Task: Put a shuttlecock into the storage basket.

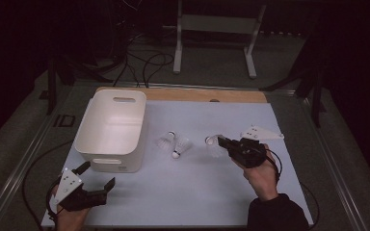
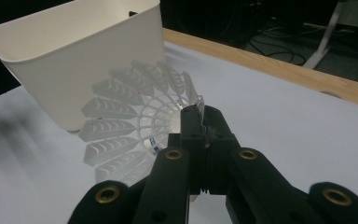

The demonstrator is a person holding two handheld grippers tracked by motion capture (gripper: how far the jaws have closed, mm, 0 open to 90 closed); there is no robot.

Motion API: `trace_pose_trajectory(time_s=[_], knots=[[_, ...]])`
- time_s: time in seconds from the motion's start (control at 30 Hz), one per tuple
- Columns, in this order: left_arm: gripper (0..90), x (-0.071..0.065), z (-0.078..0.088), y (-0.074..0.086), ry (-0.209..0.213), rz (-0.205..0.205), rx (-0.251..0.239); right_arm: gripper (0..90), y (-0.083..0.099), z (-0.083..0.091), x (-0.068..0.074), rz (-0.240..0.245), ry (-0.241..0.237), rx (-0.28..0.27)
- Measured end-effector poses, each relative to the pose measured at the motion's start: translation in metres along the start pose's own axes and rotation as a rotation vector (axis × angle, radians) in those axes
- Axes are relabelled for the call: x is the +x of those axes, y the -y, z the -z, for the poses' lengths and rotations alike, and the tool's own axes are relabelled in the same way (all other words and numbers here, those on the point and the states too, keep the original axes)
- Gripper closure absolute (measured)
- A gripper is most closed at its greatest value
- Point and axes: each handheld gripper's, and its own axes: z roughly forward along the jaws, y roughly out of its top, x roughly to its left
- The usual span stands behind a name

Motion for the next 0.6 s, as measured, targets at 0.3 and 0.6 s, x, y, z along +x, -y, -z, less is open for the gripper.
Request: trace_pose_trajectory(time_s=[0.3,0.6], knots=[[0.6,0.0,0.0,0.0,-0.001,-0.001,0.0,88.5,-0.006,-0.001,0.002,-0.013,-0.008,-0.005],[0.6,0.0,0.0,0.0,-0.002,-0.001,0.0,88.5,-0.014,-0.003,0.005,-0.002,-0.017,-0.011]])
